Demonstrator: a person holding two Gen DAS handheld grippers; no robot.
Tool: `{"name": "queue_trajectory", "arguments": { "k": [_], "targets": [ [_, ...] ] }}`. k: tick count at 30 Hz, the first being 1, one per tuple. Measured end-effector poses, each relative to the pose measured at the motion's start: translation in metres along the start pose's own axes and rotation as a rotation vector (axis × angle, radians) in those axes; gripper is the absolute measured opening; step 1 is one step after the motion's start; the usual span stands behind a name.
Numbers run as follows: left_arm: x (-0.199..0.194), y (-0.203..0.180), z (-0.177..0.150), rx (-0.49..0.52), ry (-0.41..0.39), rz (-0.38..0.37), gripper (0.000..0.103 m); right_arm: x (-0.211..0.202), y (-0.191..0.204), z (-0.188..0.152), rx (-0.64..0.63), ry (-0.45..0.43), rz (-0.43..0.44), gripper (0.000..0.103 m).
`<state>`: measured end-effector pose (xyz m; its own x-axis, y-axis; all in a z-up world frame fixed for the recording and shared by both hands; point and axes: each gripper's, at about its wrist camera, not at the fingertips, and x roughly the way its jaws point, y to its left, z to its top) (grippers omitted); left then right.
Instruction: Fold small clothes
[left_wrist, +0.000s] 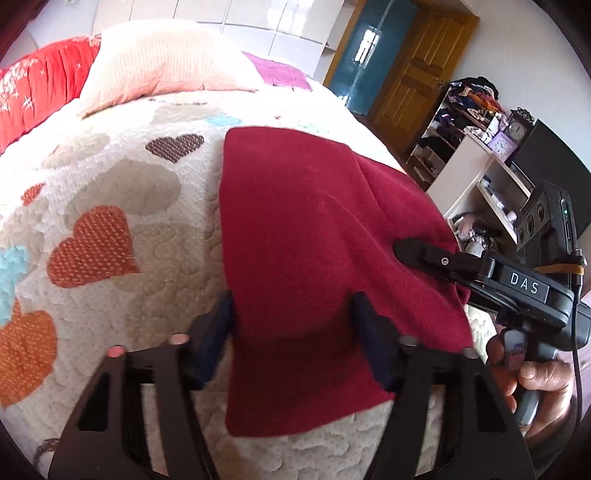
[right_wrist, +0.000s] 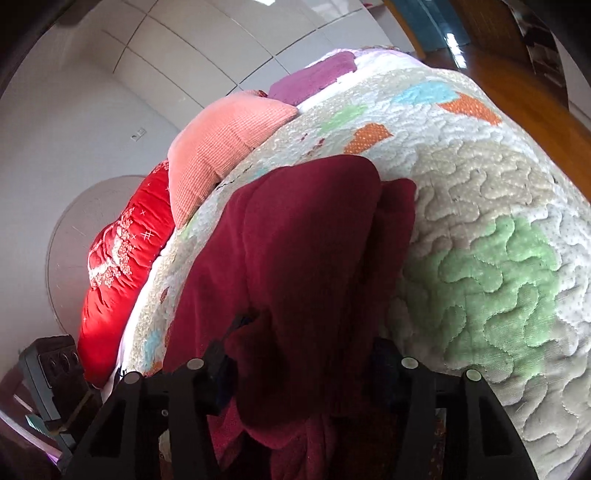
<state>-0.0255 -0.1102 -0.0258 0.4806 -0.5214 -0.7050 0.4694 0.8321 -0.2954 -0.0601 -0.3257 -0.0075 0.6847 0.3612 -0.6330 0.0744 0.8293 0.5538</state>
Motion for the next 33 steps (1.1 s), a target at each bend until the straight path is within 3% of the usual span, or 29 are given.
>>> {"name": "queue_trajectory", "arguments": {
  "k": [6,8,11,15,18,19,22,25,27,29,31,33],
  "targets": [
    [-0.062,0.007,-0.015,0.035,-0.064,-0.018,0.035,-0.006,0.046,-0.016,-0.085,0.017,0.125,0.050],
    [-0.073,0.003,-0.025,0.060,-0.061,-0.017,0.035,-0.002,0.058,-0.026,-0.144,0.007,0.062,0.050],
    [-0.065,-0.003,-0.039,0.108,-0.010,0.082,0.035,-0.002,0.041,-0.029,-0.102,0.029,-0.054,0.050],
    [-0.055,0.011,-0.047,0.023,0.027,0.031,0.035,-0.010,0.019,-0.027,-0.065,0.043,-0.030,0.043],
    [-0.058,0.019,-0.044,-0.006,-0.013,0.045,0.035,-0.015,0.022,-0.027,-0.064,0.031,0.013,0.043],
    [-0.058,0.023,-0.043,-0.023,-0.023,0.043,0.039,-0.014,0.024,-0.026,-0.070,0.029,0.012,0.043],
    [-0.055,0.039,-0.035,-0.108,-0.056,-0.007,0.069,-0.009,0.020,-0.025,-0.055,0.031,0.013,0.043],
    [-0.042,0.047,-0.023,-0.152,-0.061,-0.064,0.071,-0.003,0.010,-0.024,-0.020,0.049,0.031,0.051],
    [-0.022,0.047,-0.014,-0.153,-0.005,-0.104,0.072,0.002,0.001,-0.024,0.020,0.062,0.045,0.060],
    [0.002,0.047,-0.008,-0.169,0.069,-0.114,0.073,0.010,-0.005,-0.023,0.045,0.084,0.072,0.060],
    [0.013,0.045,-0.007,-0.179,0.072,-0.130,0.073,0.014,-0.007,-0.024,0.051,0.083,0.097,0.059],
    [0.009,0.043,-0.007,-0.168,0.063,-0.125,0.064,0.010,-0.002,-0.024,0.052,0.067,0.114,0.051]
  ]
}}
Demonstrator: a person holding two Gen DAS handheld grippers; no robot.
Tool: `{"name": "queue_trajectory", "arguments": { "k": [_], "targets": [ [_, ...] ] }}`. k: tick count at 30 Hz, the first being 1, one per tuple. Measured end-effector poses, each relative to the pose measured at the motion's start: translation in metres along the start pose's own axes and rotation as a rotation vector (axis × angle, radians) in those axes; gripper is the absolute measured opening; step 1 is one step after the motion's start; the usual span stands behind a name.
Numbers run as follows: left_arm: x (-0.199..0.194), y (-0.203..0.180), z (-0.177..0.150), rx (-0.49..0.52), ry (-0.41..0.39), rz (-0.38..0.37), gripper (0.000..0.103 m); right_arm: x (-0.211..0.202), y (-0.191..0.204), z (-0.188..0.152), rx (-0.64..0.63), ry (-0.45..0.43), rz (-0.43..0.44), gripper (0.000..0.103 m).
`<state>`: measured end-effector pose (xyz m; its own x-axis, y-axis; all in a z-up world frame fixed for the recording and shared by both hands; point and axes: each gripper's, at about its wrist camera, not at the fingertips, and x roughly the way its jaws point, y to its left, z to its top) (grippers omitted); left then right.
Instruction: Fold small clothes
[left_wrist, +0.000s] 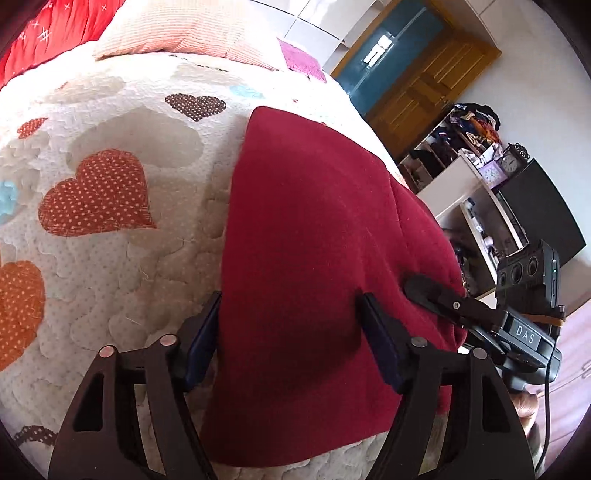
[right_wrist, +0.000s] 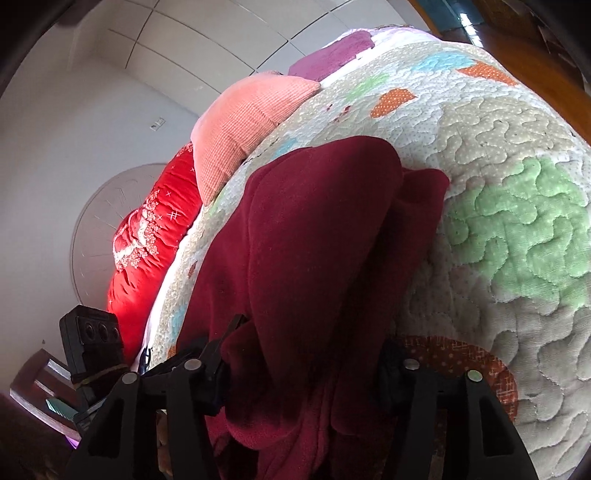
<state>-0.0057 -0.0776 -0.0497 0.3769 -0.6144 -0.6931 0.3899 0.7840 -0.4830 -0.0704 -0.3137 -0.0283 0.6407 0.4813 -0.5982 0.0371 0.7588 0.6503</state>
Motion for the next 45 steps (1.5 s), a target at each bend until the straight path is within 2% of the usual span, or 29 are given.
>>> {"name": "queue_trajectory", "arguments": {
  "k": [1,2,6,8,10,13,16,19,20,21,22,24,26,28,34,35,36,38,45],
  "targets": [
    [-0.008,-0.002,-0.001,0.009,-0.014,-0.008,0.055,-0.003,0.006,0.000,-0.008,-0.008,0.023,0.050],
    [-0.017,-0.004,-0.002,0.018,-0.027,-0.018,0.053,-0.007,0.014,0.000,-0.022,-0.012,0.042,0.049],
    [-0.066,-0.011,-0.015,0.066,-0.105,0.039,0.053,-0.004,0.046,-0.007,-0.104,0.029,0.110,0.048],
    [-0.082,-0.005,-0.025,0.049,-0.113,0.068,0.053,0.006,0.056,-0.014,-0.129,0.057,0.119,0.048],
    [-0.084,0.005,-0.037,0.024,-0.068,0.098,0.053,0.017,0.057,-0.021,-0.123,0.089,0.065,0.050],
    [-0.075,0.016,-0.053,-0.003,-0.010,0.122,0.057,0.022,0.057,-0.031,-0.144,0.135,-0.093,0.059],
    [-0.080,0.008,-0.060,0.020,-0.044,0.151,0.061,0.000,0.069,-0.036,-0.213,0.080,-0.186,0.060],
    [-0.086,-0.001,-0.061,0.053,-0.069,0.209,0.061,-0.025,0.091,-0.036,-0.302,-0.024,-0.272,0.060],
    [-0.086,-0.002,-0.059,0.064,-0.077,0.232,0.061,-0.030,0.100,-0.037,-0.343,-0.056,-0.289,0.060],
    [-0.089,-0.004,-0.059,0.072,-0.089,0.251,0.061,-0.033,0.108,-0.039,-0.389,-0.075,-0.298,0.053],
    [-0.090,-0.006,-0.057,0.078,-0.100,0.269,0.061,-0.033,0.115,-0.043,-0.433,-0.081,-0.294,0.048],
    [-0.094,-0.007,-0.056,0.078,-0.111,0.291,0.061,-0.022,0.117,-0.047,-0.476,-0.044,-0.282,0.032],
    [-0.097,-0.003,-0.054,0.072,-0.120,0.306,0.061,0.000,0.107,-0.053,-0.478,0.024,-0.314,0.030],
    [-0.099,-0.003,-0.054,0.078,-0.134,0.327,0.061,0.013,0.096,-0.058,-0.447,0.052,-0.332,0.031],
    [-0.109,-0.011,-0.053,0.111,-0.176,0.380,0.061,-0.025,0.118,-0.062,-0.438,-0.044,-0.307,0.031],
    [-0.111,-0.013,-0.053,0.118,-0.183,0.385,0.061,-0.033,0.123,-0.064,-0.440,-0.068,-0.311,0.035],
    [-0.112,-0.015,-0.053,0.124,-0.188,0.387,0.061,-0.040,0.127,-0.065,-0.442,-0.095,-0.313,0.044],
    [-0.114,-0.019,-0.052,0.131,-0.201,0.395,0.061,-0.053,0.135,-0.070,-0.445,-0.145,-0.310,0.052],
    [-0.117,-0.034,-0.055,0.158,-0.227,0.399,0.061,-0.061,0.145,-0.081,-0.451,-0.181,-0.366,0.053]
  ]
}}
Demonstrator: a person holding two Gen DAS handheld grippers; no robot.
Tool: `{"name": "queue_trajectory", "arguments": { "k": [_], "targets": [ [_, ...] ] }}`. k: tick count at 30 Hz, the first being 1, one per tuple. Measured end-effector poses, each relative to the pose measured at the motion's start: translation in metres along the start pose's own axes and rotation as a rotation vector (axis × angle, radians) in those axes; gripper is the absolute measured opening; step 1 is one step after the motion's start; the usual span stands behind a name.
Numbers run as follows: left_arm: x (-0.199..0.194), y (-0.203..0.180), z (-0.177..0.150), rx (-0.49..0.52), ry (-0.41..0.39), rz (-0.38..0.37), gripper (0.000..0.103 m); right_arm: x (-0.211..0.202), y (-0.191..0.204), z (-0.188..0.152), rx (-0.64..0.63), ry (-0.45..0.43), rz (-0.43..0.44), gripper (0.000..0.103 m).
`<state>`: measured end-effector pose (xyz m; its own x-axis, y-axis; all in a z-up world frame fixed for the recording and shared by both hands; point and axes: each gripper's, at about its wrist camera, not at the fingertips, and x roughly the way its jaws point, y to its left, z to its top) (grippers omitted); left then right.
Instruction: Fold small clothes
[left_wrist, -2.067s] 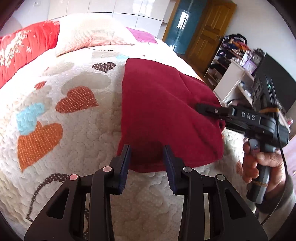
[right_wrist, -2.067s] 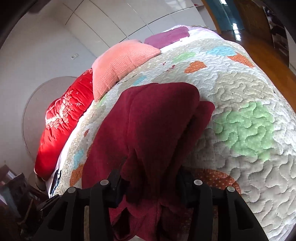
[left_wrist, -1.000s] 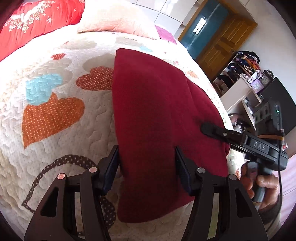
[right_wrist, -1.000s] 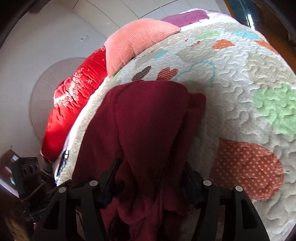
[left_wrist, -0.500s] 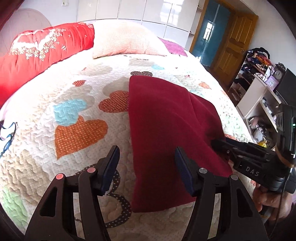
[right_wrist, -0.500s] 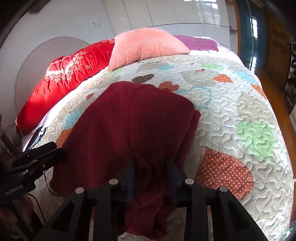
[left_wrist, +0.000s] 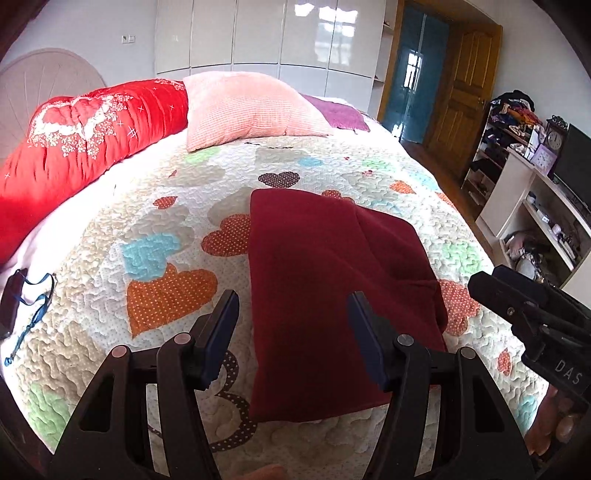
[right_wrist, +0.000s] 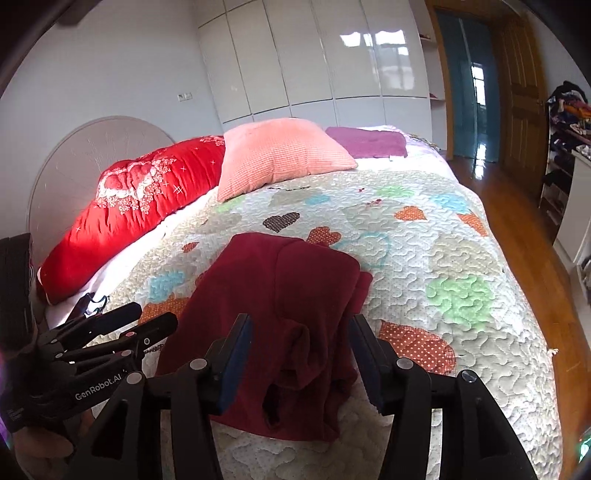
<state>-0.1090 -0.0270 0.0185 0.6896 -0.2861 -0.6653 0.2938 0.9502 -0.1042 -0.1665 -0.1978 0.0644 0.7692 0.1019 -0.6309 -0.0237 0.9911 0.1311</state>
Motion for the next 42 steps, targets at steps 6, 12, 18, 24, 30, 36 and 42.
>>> {"name": "queue_trajectory", "arguments": {
  "k": [6,12,18,24,30,36,42],
  "targets": [
    [-0.005,-0.006,-0.002,0.014,-0.013,0.020,0.061,0.004,-0.003,-0.005,0.040,0.011,-0.017,0.053],
    [-0.006,-0.006,-0.003,0.008,-0.026,0.037,0.061,0.009,-0.002,-0.006,0.048,0.015,-0.026,0.061],
    [-0.005,-0.006,-0.004,0.010,-0.031,0.059,0.061,0.015,-0.001,-0.007,0.042,0.034,-0.020,0.061],
    [-0.001,-0.008,-0.006,0.021,-0.026,0.070,0.061,0.020,0.001,-0.009,0.042,0.048,-0.013,0.062],
    [0.001,-0.007,-0.006,0.018,-0.026,0.073,0.061,0.023,0.002,-0.009,0.044,0.058,-0.008,0.062],
    [0.004,-0.006,-0.008,0.016,-0.022,0.076,0.061,0.027,0.002,-0.010,0.041,0.068,-0.006,0.062],
    [0.006,-0.007,-0.009,0.020,-0.014,0.076,0.061,0.029,0.004,-0.012,0.042,0.075,-0.002,0.062]
  ]
}}
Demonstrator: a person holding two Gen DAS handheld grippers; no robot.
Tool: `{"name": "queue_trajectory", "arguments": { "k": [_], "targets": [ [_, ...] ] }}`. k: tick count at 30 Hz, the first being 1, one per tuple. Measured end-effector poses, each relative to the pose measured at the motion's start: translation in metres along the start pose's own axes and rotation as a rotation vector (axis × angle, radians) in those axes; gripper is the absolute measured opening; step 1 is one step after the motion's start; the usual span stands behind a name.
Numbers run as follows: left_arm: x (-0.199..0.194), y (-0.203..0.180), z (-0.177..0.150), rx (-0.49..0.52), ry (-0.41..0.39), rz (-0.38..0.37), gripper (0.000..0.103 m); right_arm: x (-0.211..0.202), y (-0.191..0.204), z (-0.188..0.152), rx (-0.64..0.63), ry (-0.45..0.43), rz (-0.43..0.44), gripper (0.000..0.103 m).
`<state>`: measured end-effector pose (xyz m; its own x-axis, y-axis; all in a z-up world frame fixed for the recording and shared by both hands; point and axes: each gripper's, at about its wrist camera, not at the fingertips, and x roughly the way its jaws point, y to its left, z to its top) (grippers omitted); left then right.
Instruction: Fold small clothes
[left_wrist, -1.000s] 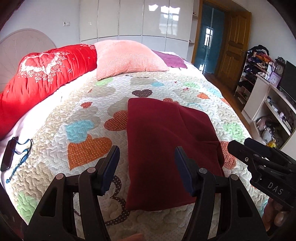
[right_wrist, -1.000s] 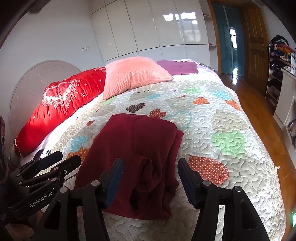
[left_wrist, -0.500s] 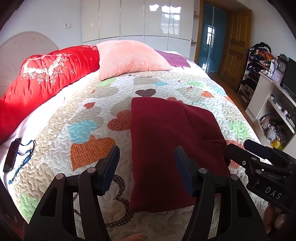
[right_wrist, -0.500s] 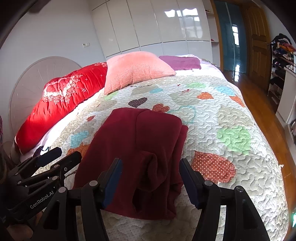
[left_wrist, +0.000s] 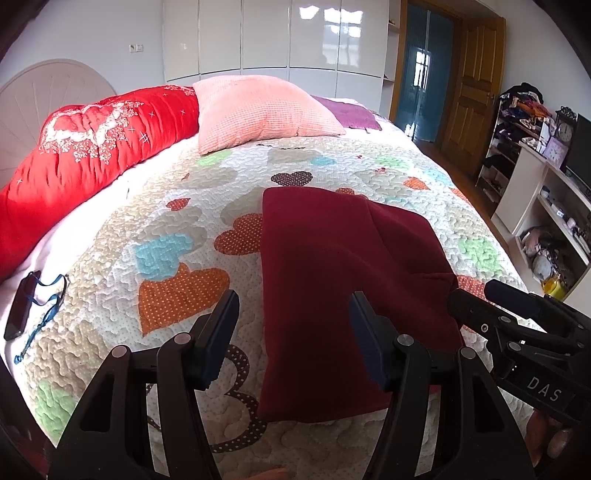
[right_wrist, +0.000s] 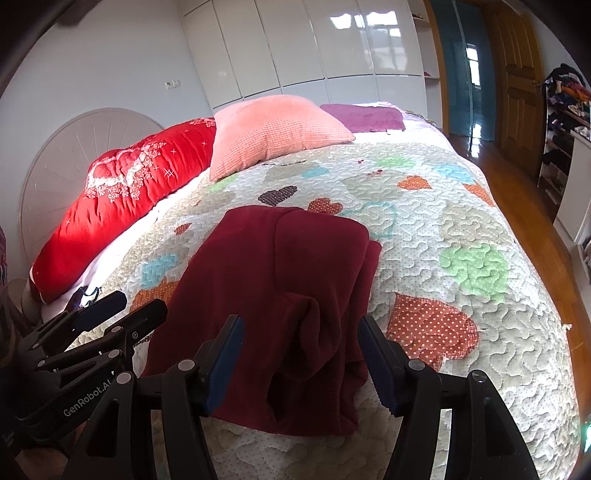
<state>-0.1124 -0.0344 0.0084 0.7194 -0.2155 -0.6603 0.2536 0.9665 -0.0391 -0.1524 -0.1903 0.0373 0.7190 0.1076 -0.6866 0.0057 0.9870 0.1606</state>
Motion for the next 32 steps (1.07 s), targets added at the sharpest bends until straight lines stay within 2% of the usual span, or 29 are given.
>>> {"name": "queue_trajectory", "arguments": {
  "k": [24,32],
  "targets": [
    [0.009,0.004,-0.002,-0.013,0.017,-0.007,0.061,0.012,0.002,-0.002,-0.006,0.036,0.012,0.062],
    [0.009,0.022,0.003,-0.032,0.001,-0.003,0.061,0.015,-0.002,-0.002,-0.007,0.046,0.003,0.062]
  ]
}}
